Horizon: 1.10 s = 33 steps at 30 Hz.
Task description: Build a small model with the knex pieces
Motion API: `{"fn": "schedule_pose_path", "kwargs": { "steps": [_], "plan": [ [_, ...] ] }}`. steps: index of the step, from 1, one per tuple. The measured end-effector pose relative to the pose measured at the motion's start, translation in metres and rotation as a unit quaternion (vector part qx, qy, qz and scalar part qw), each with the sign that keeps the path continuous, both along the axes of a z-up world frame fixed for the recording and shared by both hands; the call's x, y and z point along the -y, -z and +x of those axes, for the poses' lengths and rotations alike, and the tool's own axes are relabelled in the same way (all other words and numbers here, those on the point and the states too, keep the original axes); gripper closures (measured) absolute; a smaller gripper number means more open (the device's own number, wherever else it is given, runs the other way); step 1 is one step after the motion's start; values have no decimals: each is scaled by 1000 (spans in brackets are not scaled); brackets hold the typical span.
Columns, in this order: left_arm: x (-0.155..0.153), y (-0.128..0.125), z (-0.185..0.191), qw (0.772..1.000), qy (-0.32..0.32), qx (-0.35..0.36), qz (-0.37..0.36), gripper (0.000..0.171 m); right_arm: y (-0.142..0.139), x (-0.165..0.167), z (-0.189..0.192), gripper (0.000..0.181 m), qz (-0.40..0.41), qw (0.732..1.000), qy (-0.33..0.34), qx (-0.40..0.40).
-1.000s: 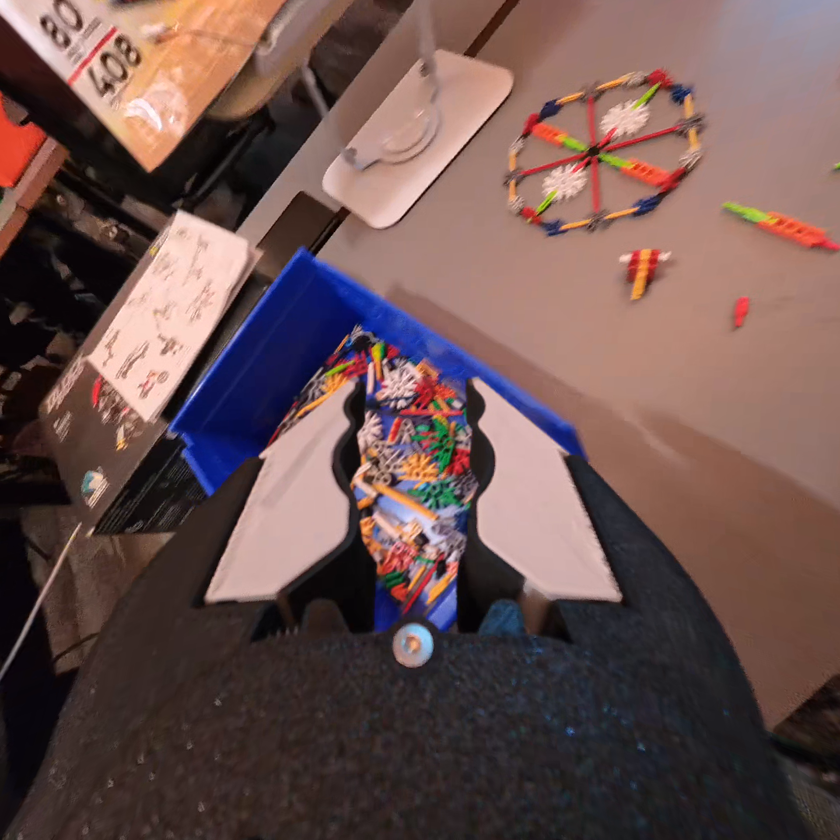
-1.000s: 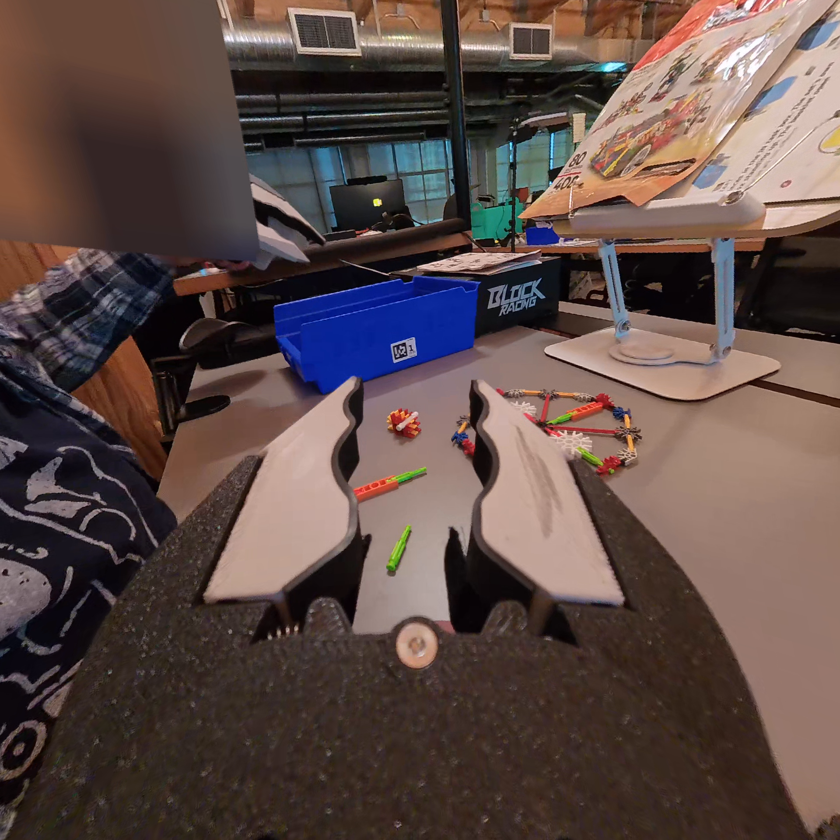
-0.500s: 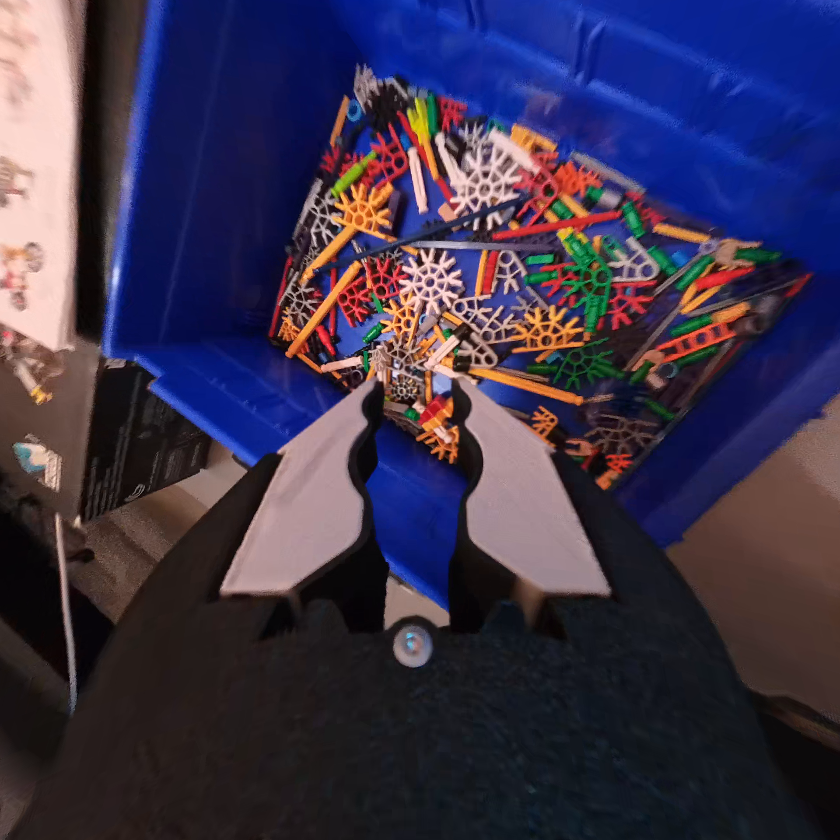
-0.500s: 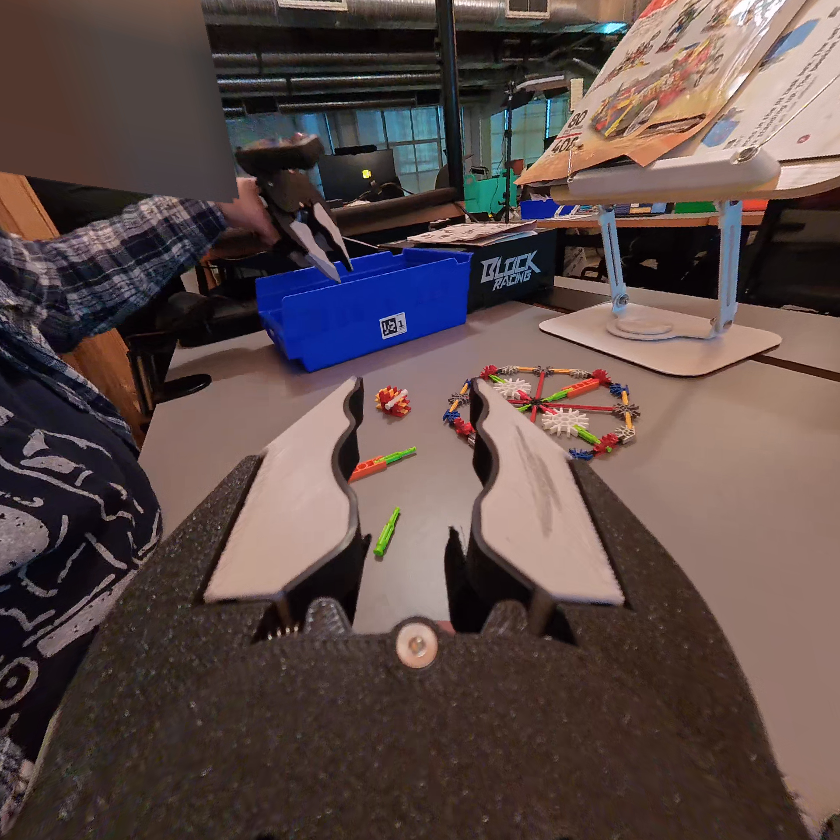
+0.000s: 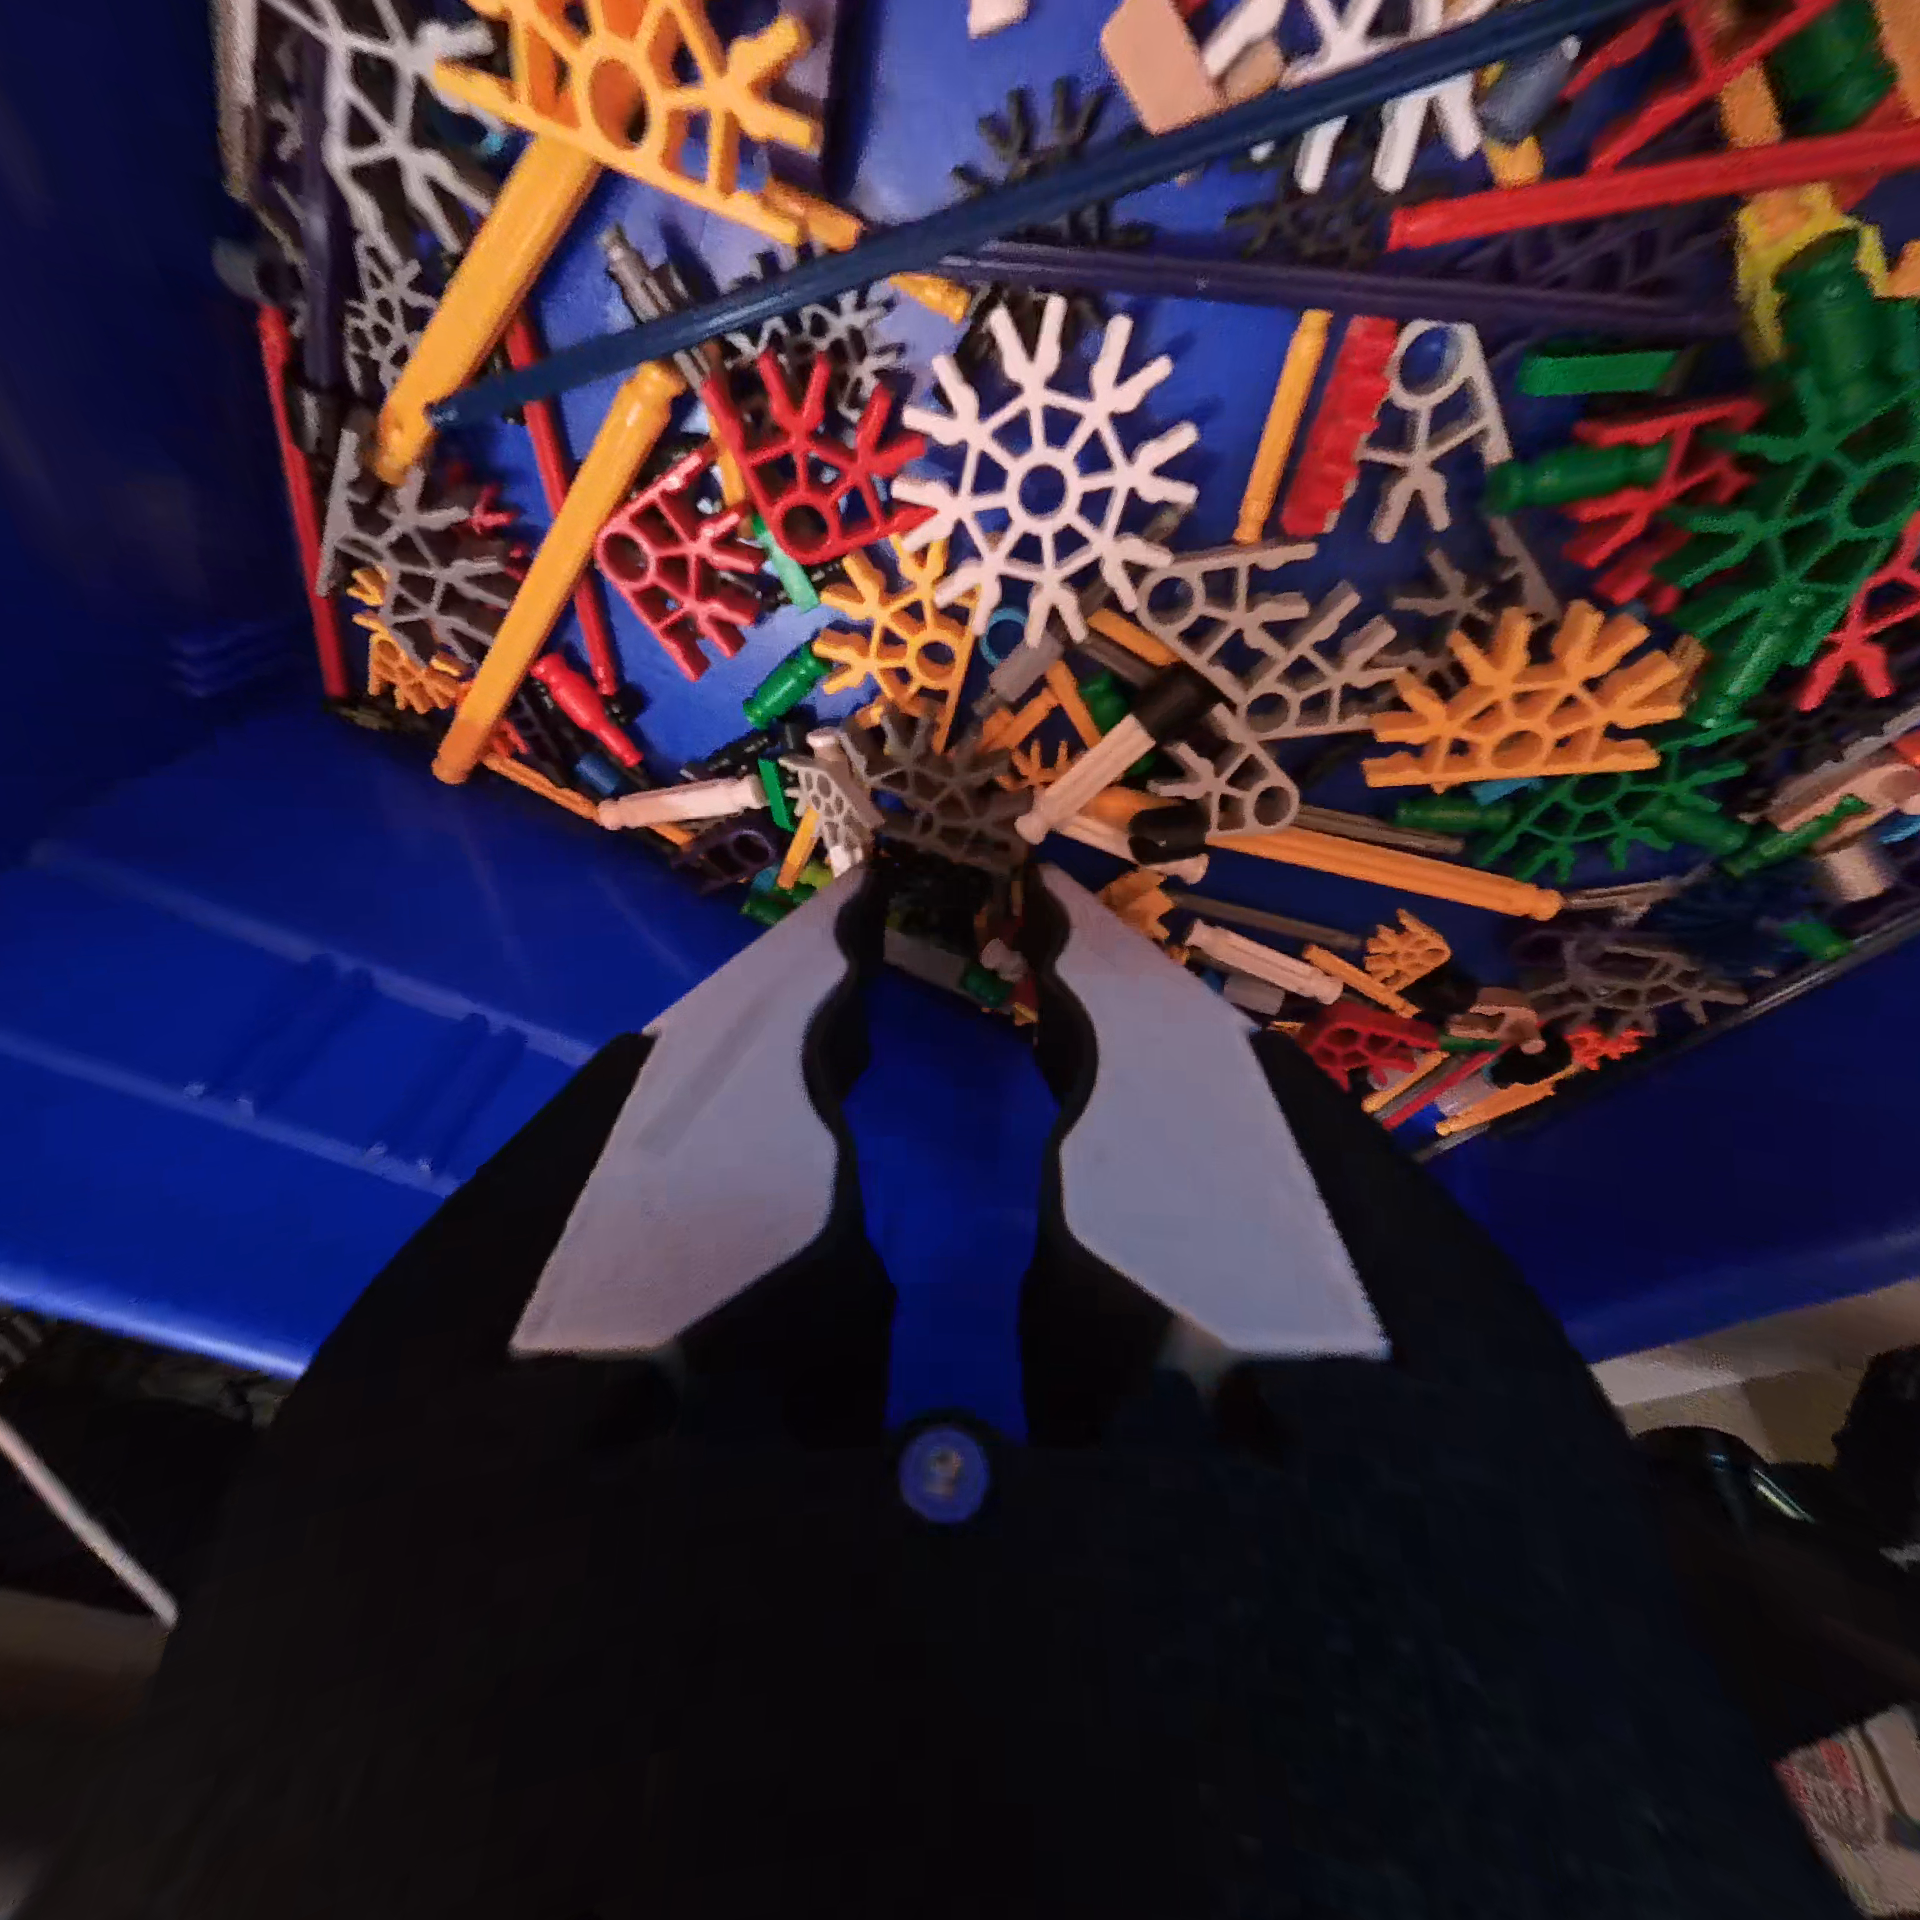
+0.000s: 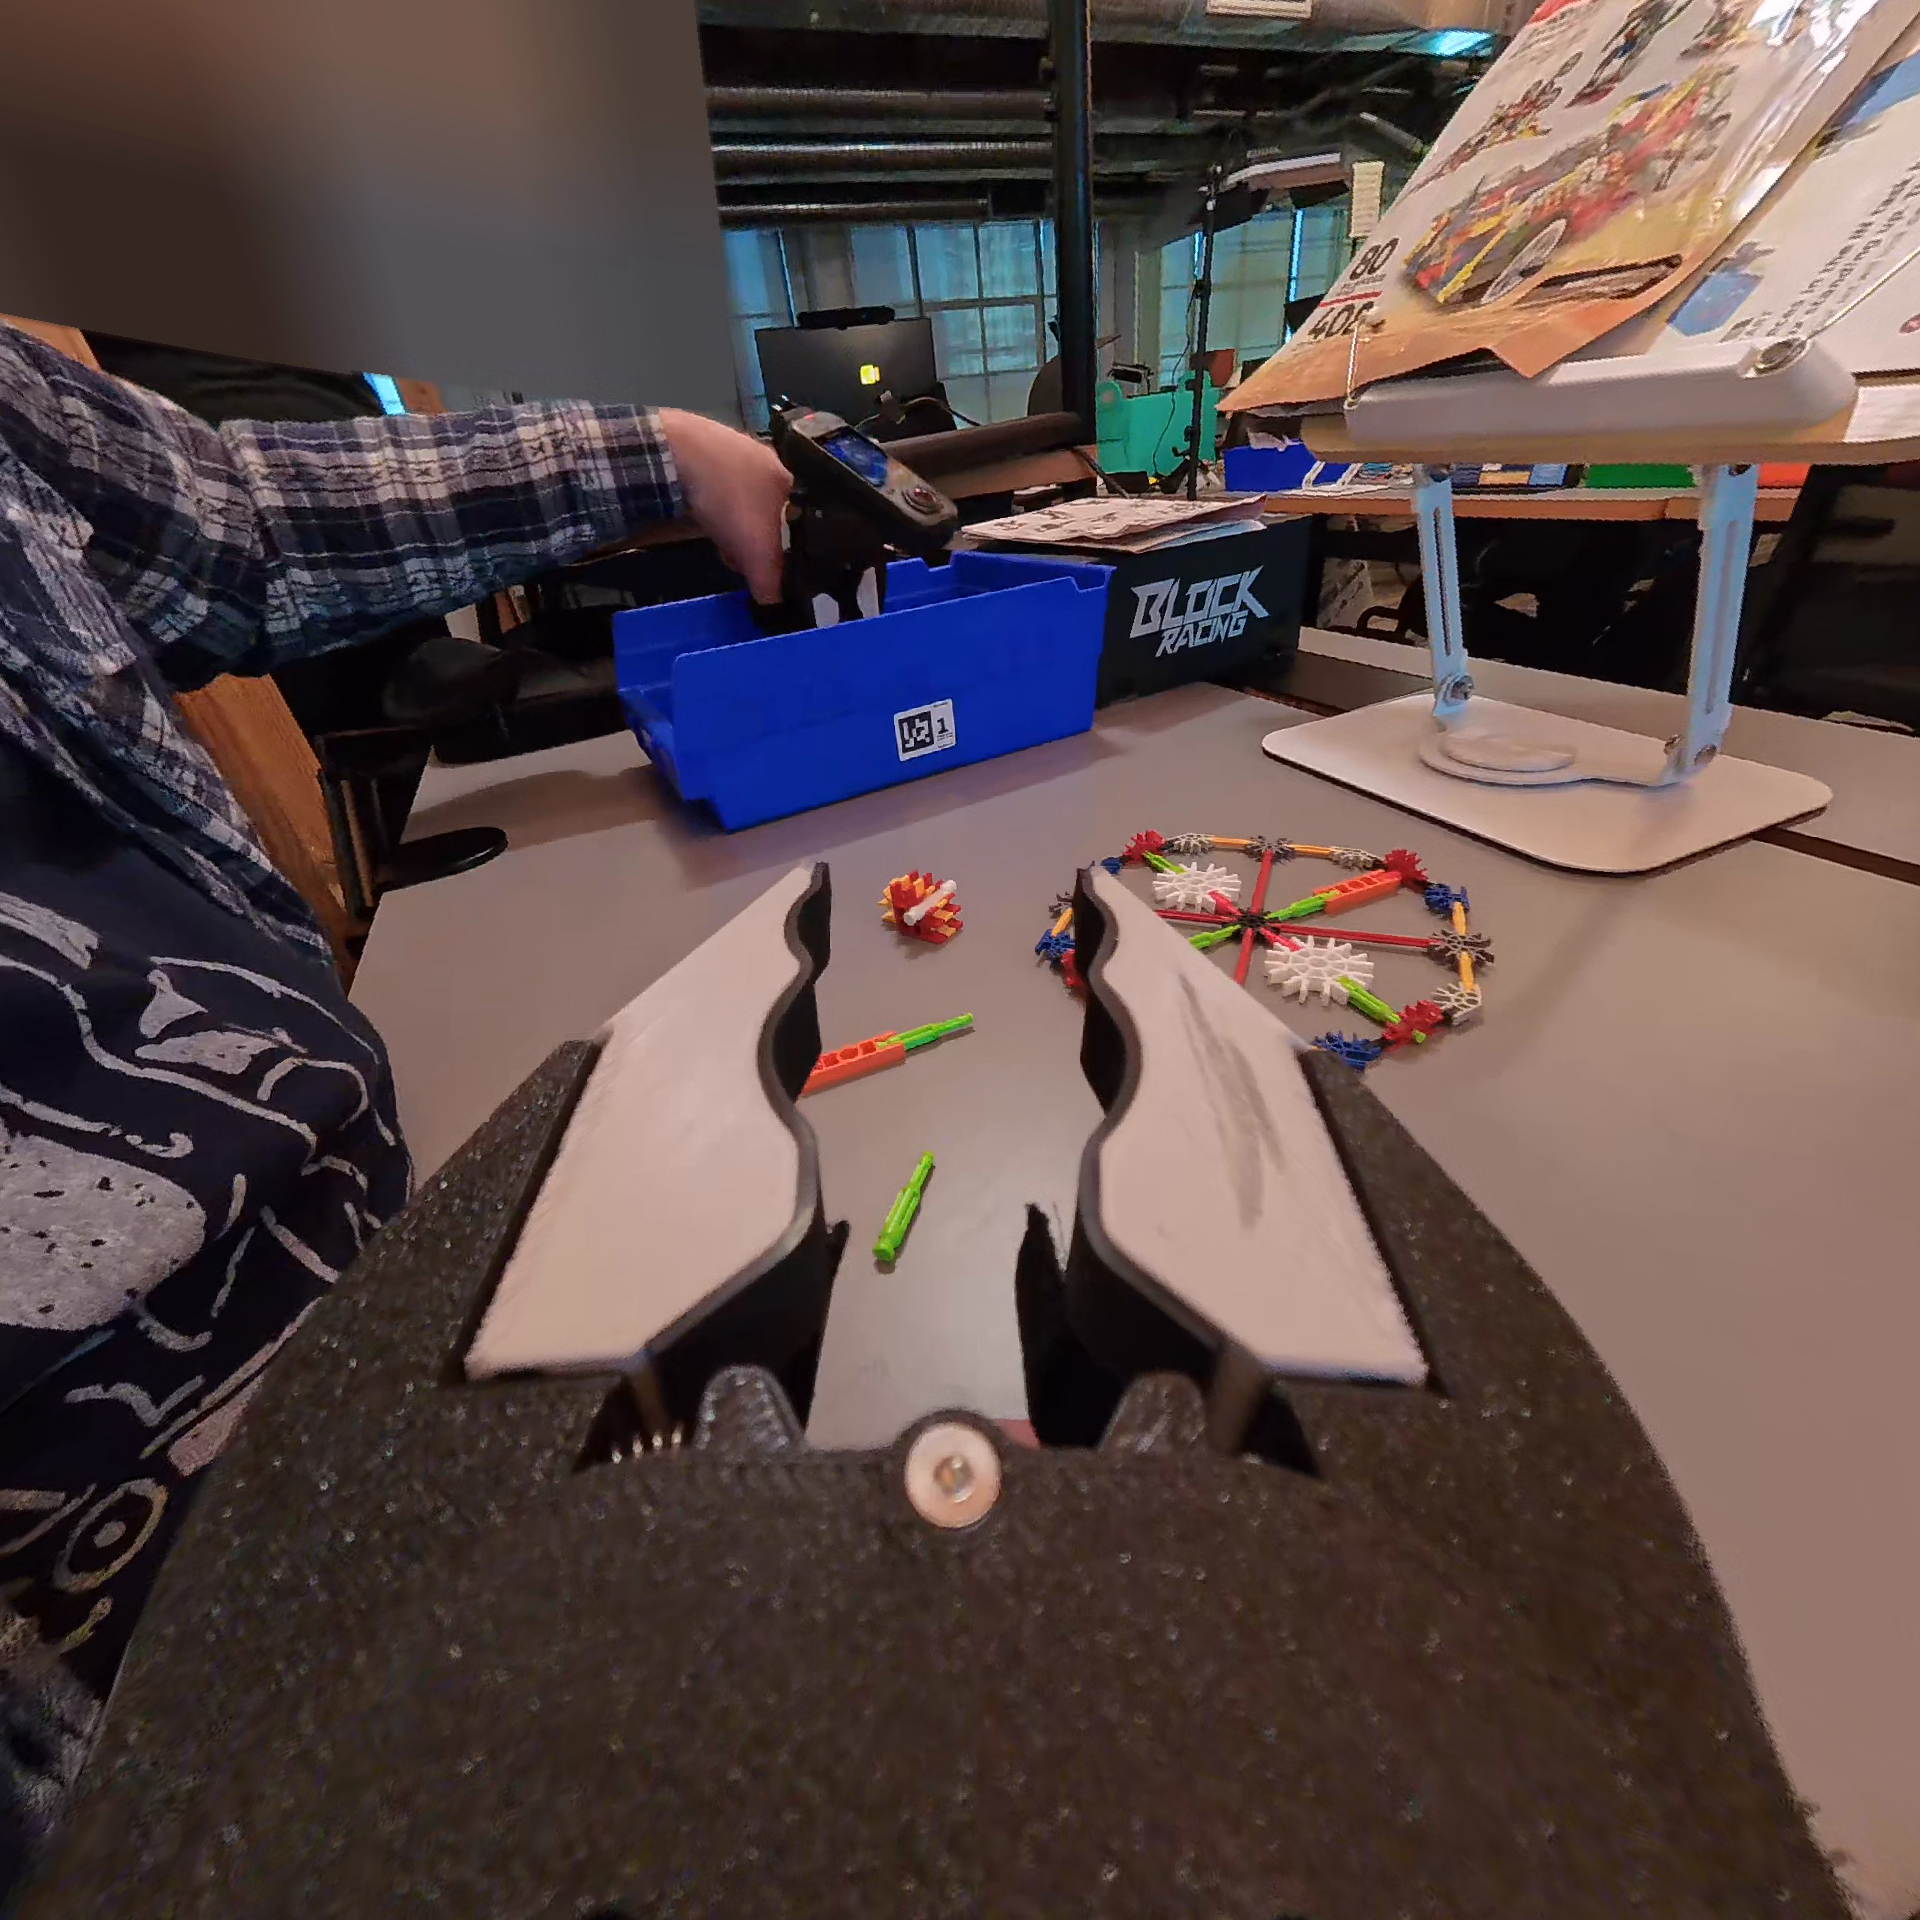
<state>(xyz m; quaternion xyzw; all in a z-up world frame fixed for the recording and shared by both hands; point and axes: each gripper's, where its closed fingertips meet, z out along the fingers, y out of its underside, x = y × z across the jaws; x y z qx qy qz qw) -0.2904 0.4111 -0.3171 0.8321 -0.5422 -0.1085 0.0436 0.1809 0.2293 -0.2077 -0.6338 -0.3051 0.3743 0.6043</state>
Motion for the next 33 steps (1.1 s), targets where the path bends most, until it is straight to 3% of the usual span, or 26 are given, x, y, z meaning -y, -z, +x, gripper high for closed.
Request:
{"fn": "schedule_pose_path", "kwargs": {
  "steps": [7, 13, 16, 19, 23, 27, 31, 33],
  "plan": [
    [2, 4, -2, 999, -4, -23, -24, 141, -5, 4, -1, 136, 12, 1000, -4, -1],
    [10, 5, 5, 999, -3, 17, -34, 153, -10, 7, 0, 136, 20, 1000, -6, -4],
    [19, 1, 14, 998, 6, 44, -36, 169, -11, 8, 0, 136, 23, 1000, -8, -8],
    [24, -6, 17, 996, 2, 78, -32, 169, -12, 9, -1, 136, 23, 1000, -12, -9],
    [21, -20, 17, 993, -14, 117, -11, 170, -11, 10, -2, 136, 22, 1000, -14, -7],
    [20, -40, 40, 979, -29, 204, 1, 169, -11, 11, -2, 141, 23, 1000, -19, -7],
    [28, -80, 90, 948, -16, 317, 19, 169, -9, 10, -3, 141, 20, 1000, -18, -4],
    [35, -98, 120, 943, 36, 328, 54, 170, -8, 10, -5, 141, 19, 1000, -20, 1]
  ]
}}
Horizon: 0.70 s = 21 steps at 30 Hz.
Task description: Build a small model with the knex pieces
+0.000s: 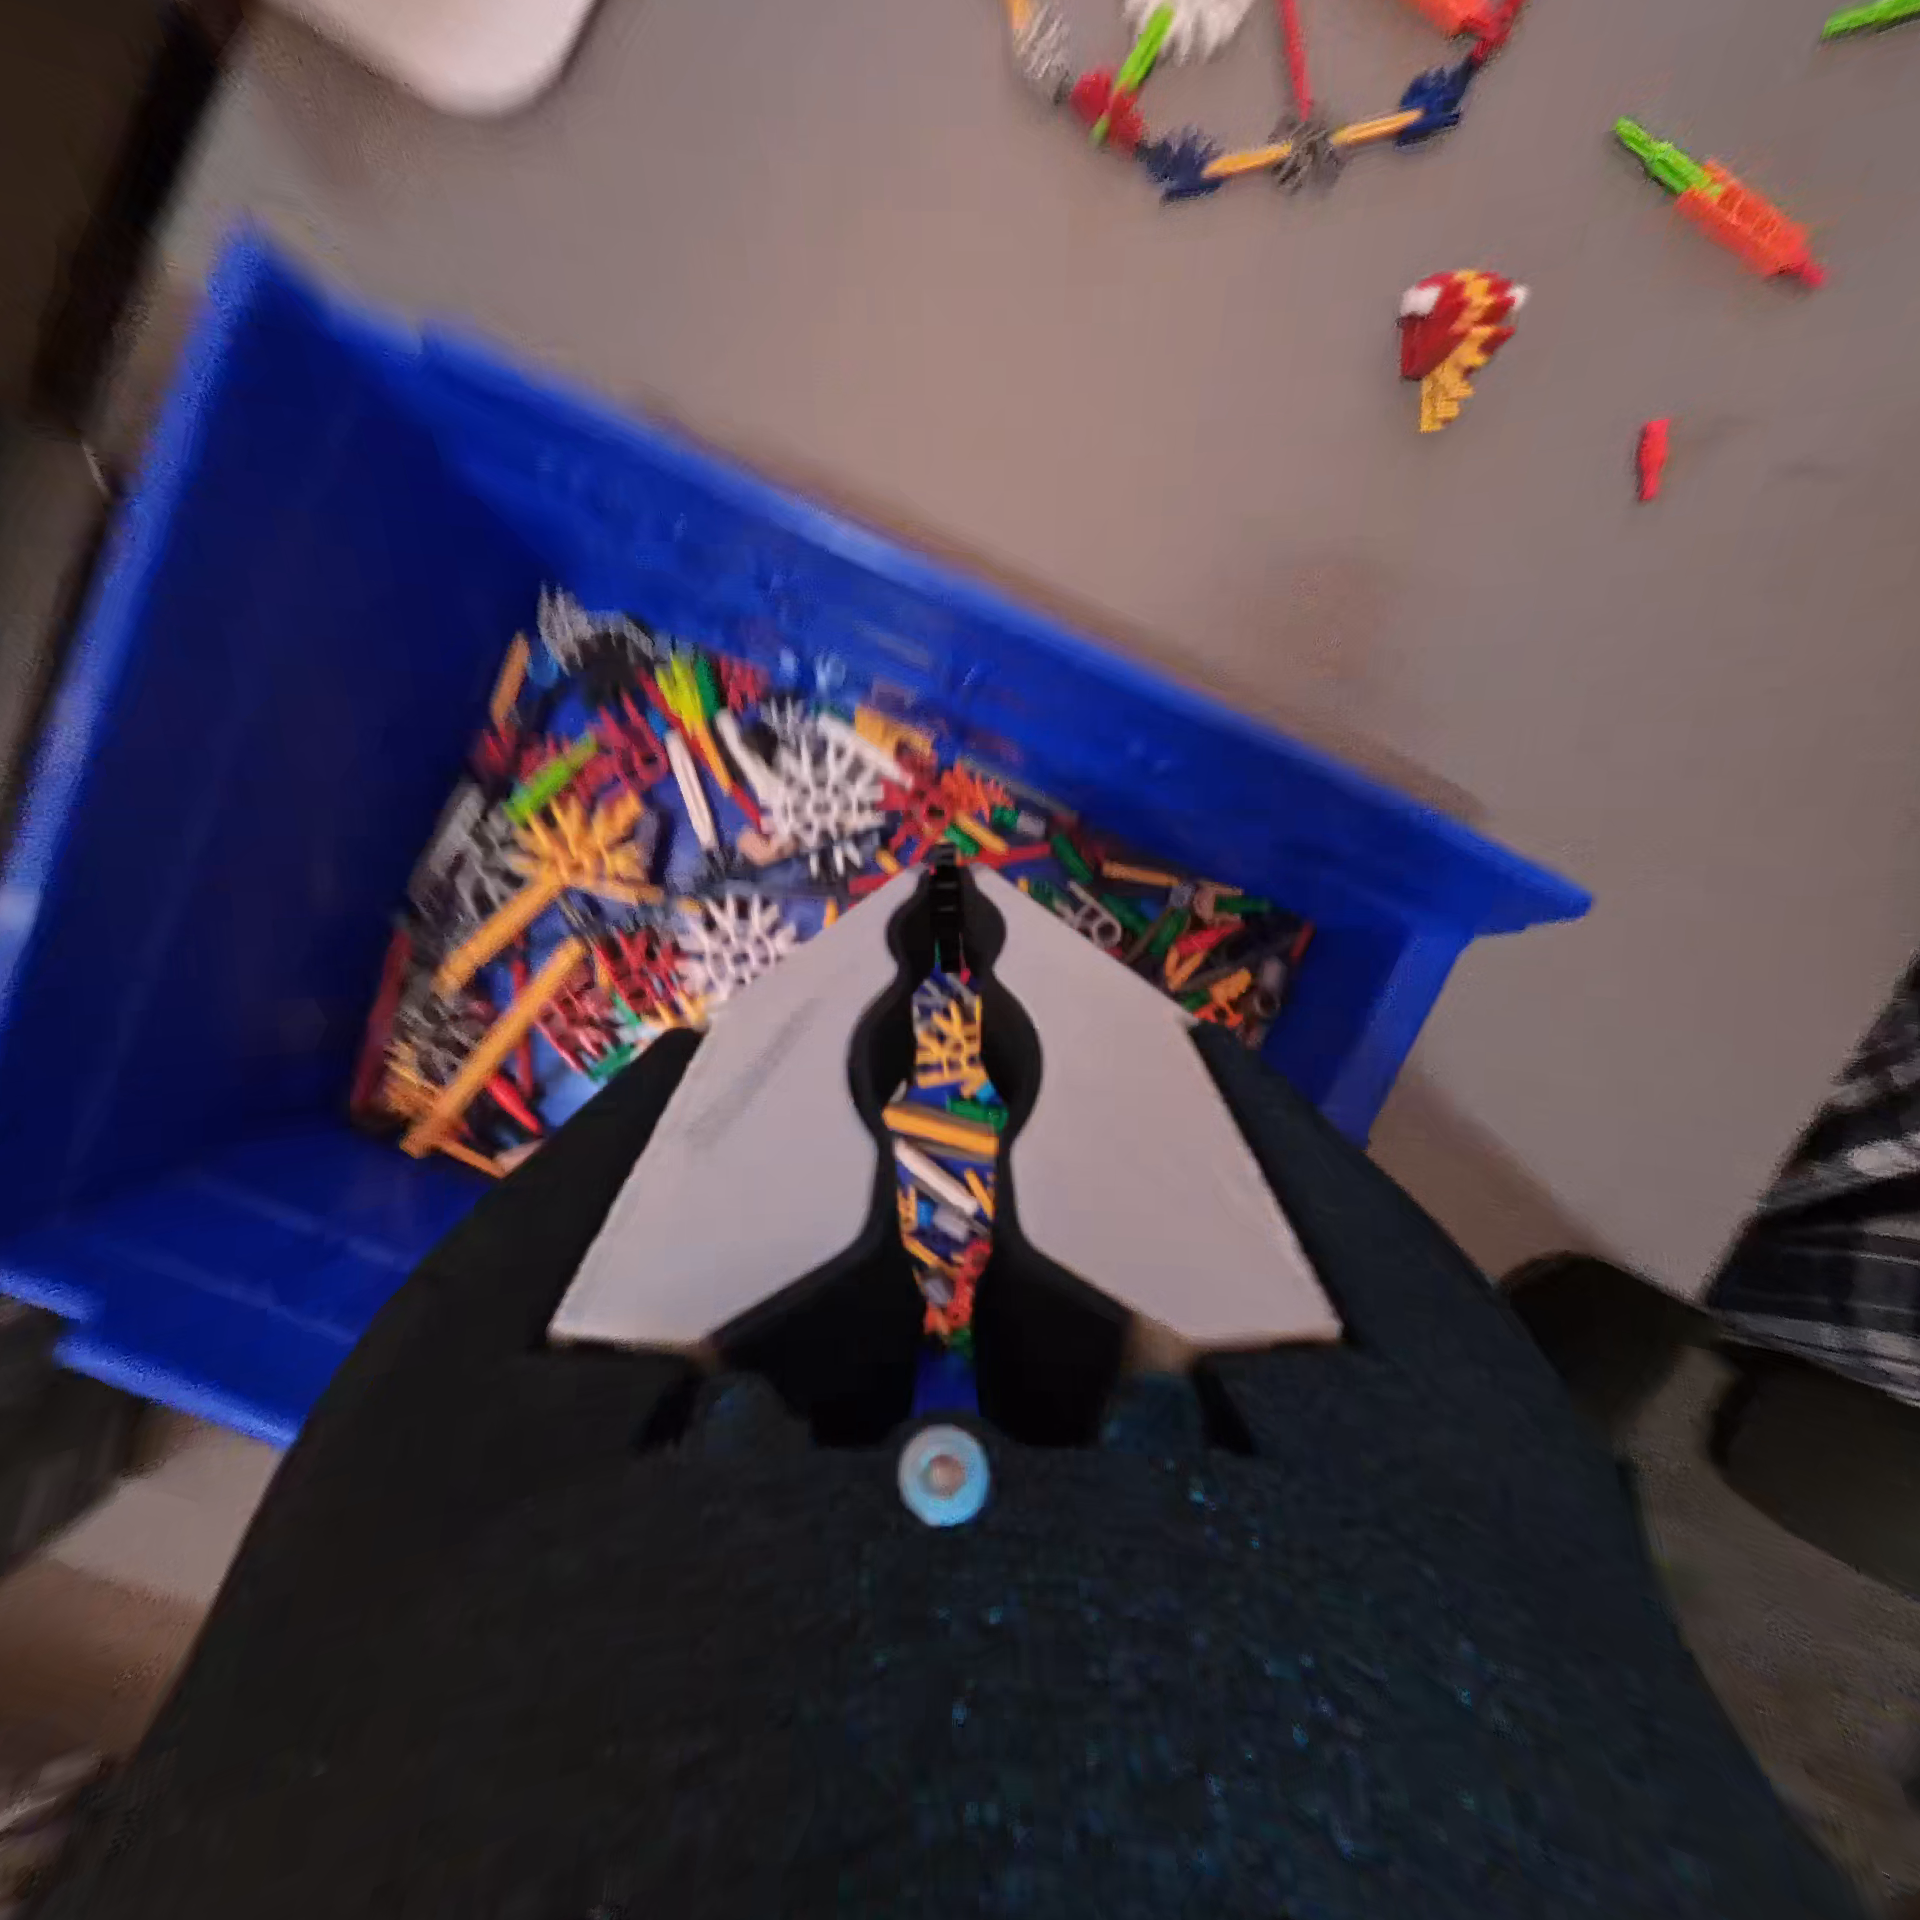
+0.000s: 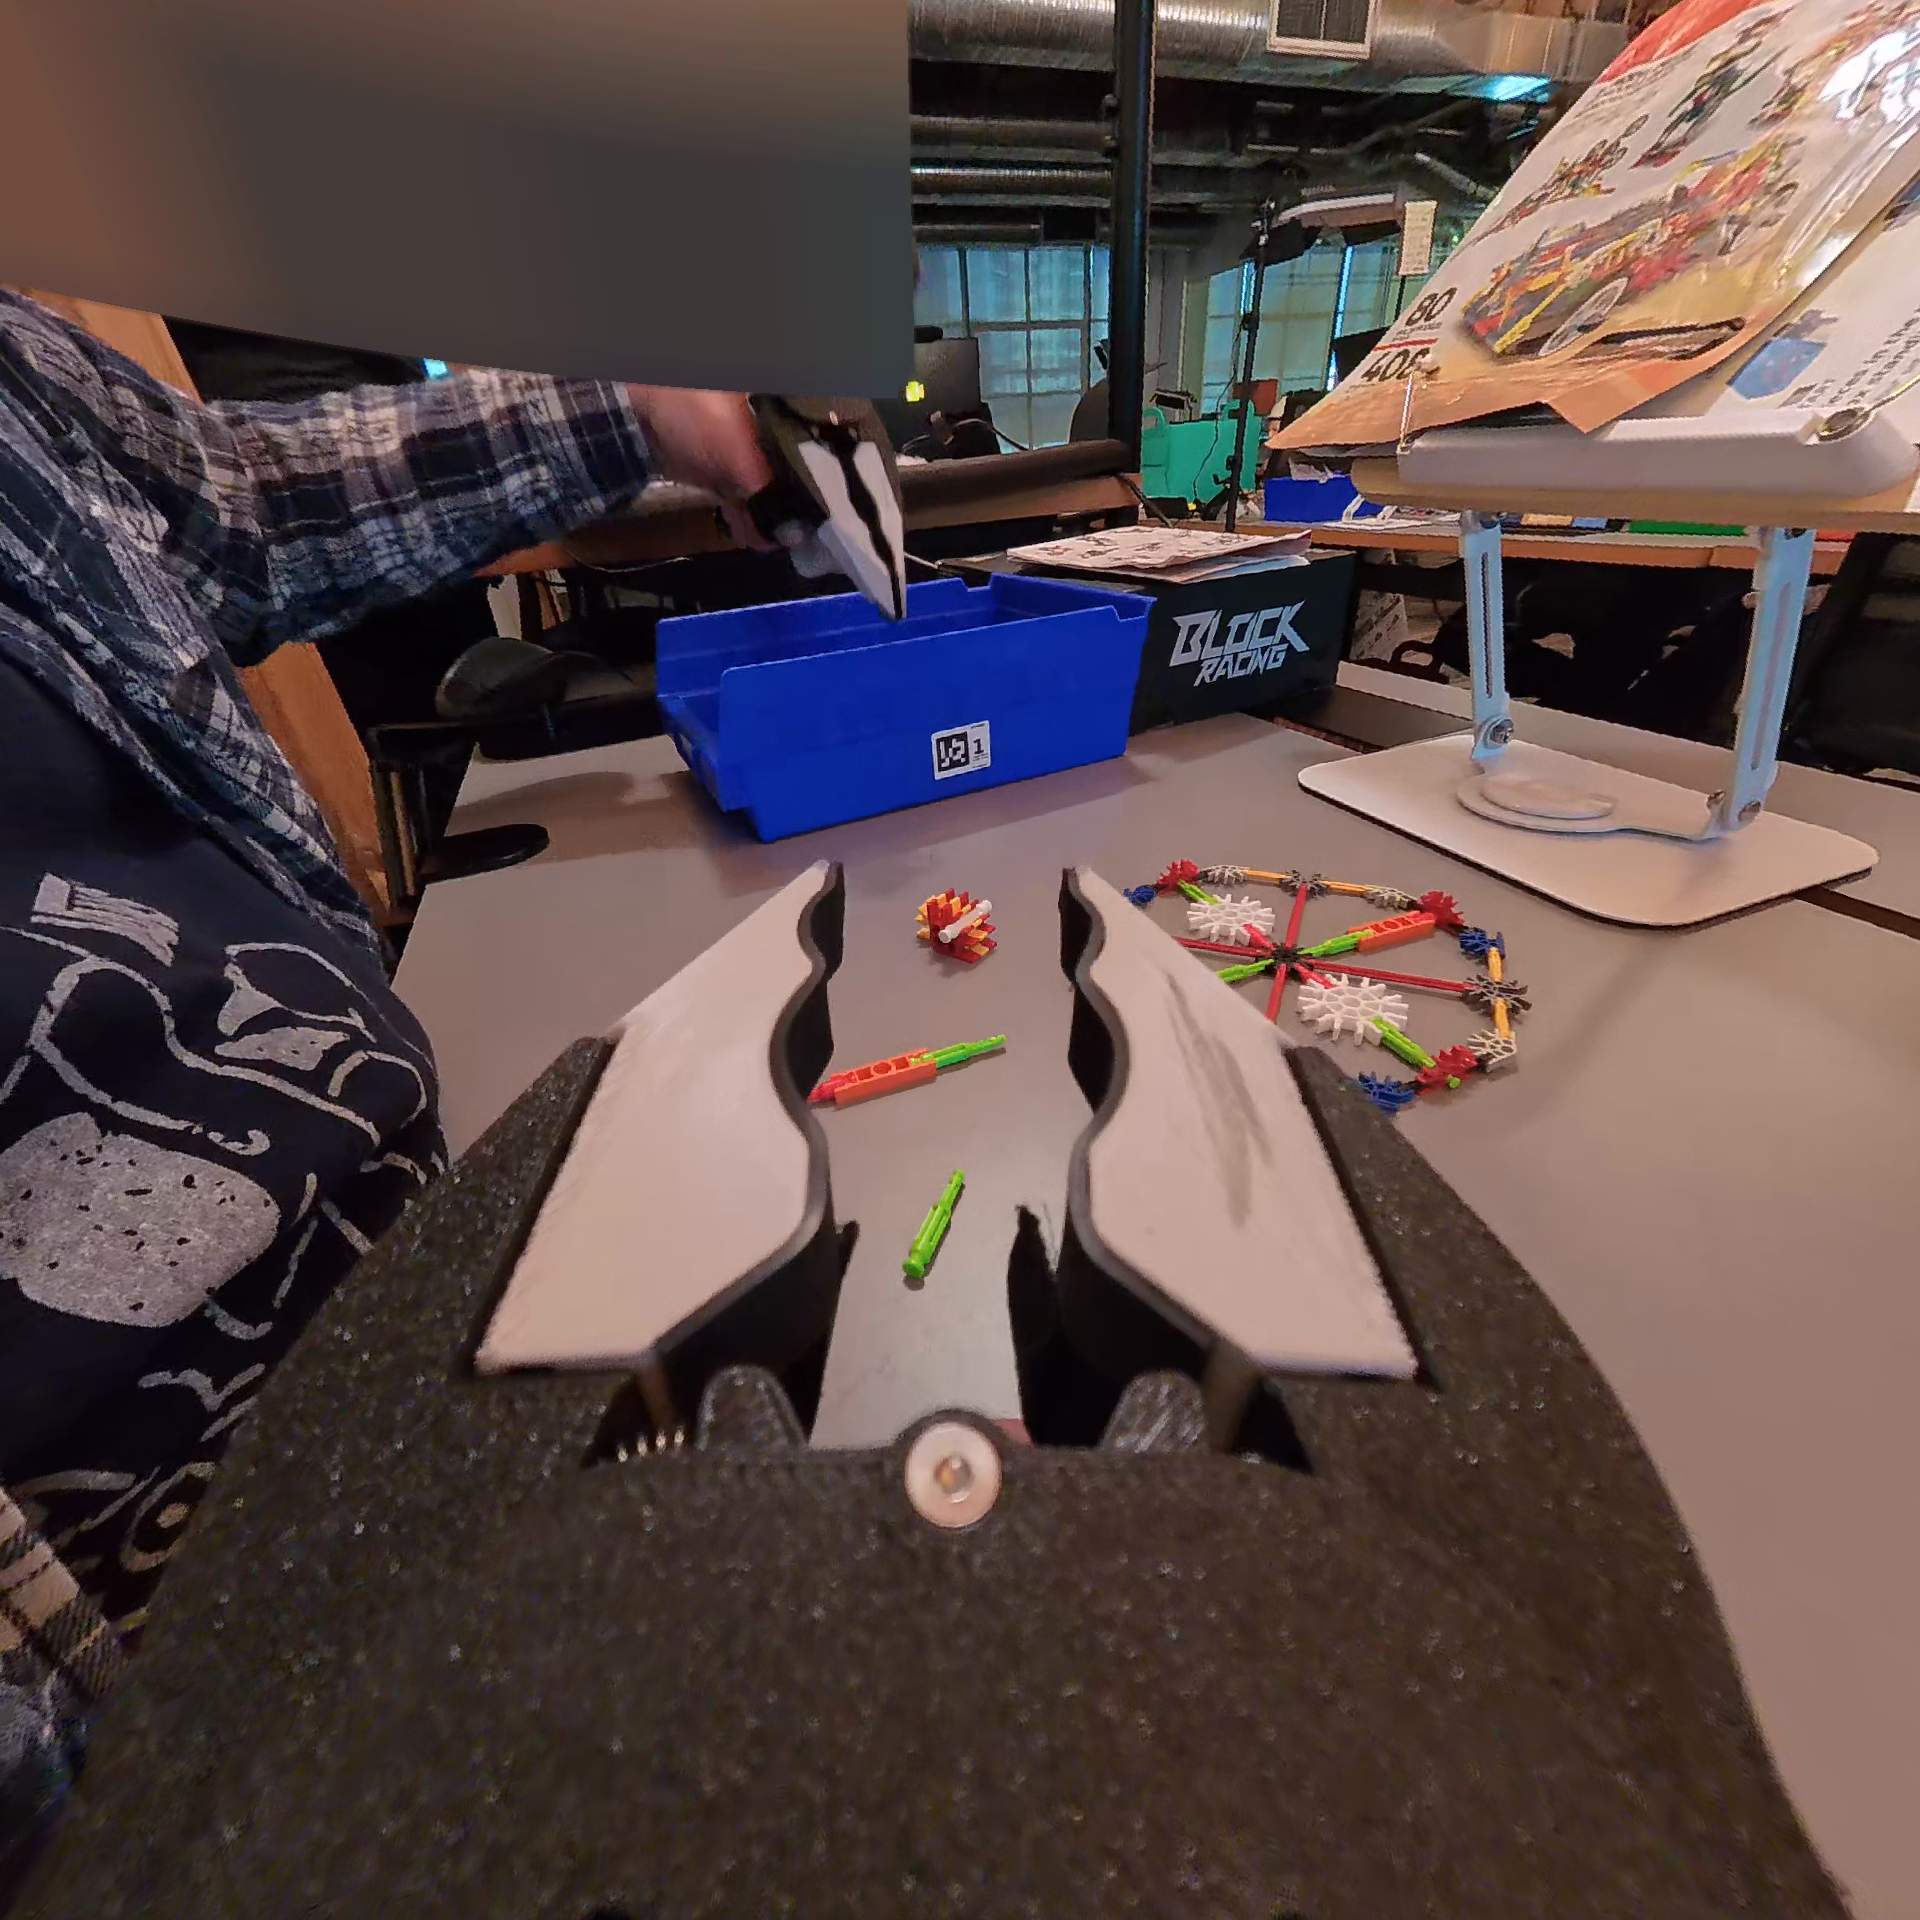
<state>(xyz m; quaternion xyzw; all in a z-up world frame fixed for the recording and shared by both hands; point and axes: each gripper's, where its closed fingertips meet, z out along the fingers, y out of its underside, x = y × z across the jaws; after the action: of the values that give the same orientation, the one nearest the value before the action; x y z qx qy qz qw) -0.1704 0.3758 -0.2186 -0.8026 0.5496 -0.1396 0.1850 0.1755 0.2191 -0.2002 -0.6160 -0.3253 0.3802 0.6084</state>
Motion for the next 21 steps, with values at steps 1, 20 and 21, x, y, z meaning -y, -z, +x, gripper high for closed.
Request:
{"fn": "schedule_pose_path", "kwargs": {
  "steps": [1, 20, 21],
  "plan": [
    [4, -5, 13, 999, 26, -19, 37, 170, 2, 0, -2, 140, 0, 1000, 0, 6],
    [97, 54, 245, 961, 266, -2, -75, 169, 105, 26, -109, 110, -95, 933, -84, 337],
    [95, 58, 247, 961, 263, -4, -85, 169, 109, 26, -109, 110, -99, 929, -84, 345]
  ]
}}
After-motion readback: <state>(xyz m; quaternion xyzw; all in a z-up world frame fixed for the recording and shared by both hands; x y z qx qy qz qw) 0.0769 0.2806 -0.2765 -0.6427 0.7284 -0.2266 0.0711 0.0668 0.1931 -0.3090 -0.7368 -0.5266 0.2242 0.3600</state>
